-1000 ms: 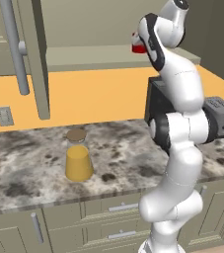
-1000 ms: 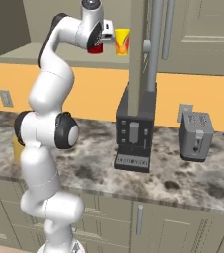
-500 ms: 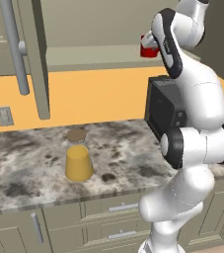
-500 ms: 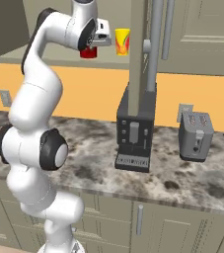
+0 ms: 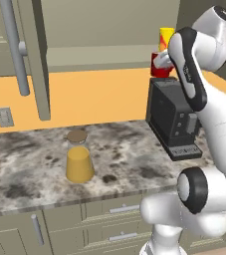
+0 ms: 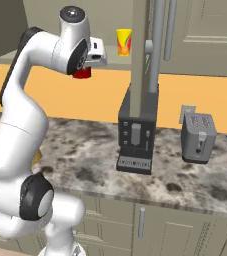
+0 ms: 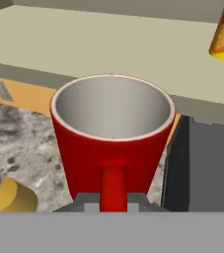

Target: There is a tray on the dining counter. Grab the cup, mug, and pitcher and place them on the tray. The pitcher may be placed next to the tray if it cannot fit the tray.

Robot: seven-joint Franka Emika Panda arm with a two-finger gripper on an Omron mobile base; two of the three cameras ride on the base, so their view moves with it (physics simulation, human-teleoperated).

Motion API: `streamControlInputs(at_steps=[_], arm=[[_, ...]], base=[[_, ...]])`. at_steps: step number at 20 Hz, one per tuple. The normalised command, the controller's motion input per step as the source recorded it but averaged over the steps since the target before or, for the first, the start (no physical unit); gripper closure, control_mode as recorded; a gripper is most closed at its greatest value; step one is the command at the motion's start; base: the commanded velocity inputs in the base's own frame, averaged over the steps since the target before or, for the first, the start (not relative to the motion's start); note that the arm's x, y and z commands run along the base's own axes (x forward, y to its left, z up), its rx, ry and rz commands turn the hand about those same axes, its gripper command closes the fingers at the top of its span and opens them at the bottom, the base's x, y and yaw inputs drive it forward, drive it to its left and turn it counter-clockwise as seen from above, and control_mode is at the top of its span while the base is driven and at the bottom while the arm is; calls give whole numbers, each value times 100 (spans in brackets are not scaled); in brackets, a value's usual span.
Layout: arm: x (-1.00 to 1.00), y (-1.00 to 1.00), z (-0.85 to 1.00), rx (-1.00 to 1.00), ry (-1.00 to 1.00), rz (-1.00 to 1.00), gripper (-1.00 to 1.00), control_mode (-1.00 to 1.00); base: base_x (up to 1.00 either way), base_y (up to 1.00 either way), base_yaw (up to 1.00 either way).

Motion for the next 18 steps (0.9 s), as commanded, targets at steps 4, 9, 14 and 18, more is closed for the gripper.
streamControlInputs(at_steps=[4,9,14,18], arm=[[-100,0,-46,0,0,0,100,-100],[-97,0,-38,0,-2,0,100,-100],[-79,1,-32,0,0,0,100,-100],[-49,0,-7,0,0,0,100,-100]], base=[[0,0,0],[0,0,0],[0,0,0],[0,0,0]])
